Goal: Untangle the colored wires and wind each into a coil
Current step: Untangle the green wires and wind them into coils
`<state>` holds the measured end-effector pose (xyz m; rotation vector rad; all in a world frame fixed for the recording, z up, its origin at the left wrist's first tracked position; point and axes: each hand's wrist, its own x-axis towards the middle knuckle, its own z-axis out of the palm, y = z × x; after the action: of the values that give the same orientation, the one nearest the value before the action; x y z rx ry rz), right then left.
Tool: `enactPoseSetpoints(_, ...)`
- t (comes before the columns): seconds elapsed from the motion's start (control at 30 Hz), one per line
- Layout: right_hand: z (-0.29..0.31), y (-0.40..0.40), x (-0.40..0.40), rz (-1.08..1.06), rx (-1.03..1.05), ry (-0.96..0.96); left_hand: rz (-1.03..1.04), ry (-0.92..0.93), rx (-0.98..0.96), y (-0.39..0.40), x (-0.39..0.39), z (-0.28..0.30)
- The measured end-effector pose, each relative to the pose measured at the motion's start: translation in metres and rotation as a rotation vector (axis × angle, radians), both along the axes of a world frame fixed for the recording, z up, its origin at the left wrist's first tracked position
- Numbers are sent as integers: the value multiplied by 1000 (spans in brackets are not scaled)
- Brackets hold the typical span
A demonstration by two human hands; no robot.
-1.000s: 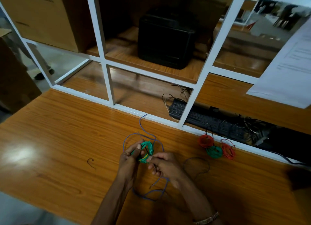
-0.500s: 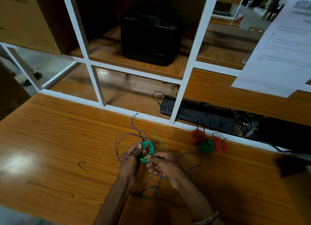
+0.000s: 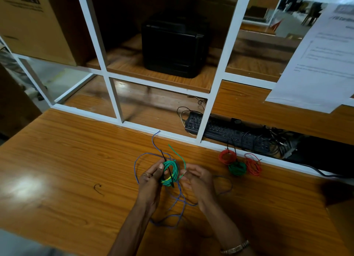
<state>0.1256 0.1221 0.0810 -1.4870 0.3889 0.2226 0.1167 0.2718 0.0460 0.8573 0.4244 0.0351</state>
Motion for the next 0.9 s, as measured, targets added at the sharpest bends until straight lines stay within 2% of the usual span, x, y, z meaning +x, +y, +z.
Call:
enactPoseSetpoints(0.13, -3, 2, -1, 71, -146, -227, -11, 0, 47, -1, -3, 1)
enactPoseSetpoints(0.3, -6, 1, -8, 143, -553, -450, -60, -64, 172, -6, -7, 8)
enactPoseSetpoints(0.5, -2, -2, -8, 179, -820, -470, -54, -185, 358, -17, -13, 14)
enactPoseSetpoints(0.67, 1, 0, -8, 209, -894, -453, -102, -226, 448, -17, -13, 18)
enactPoseSetpoints(0.9, -3, -3, -5, 290, -843, -469, -122, -103, 451, -11, -10, 10)
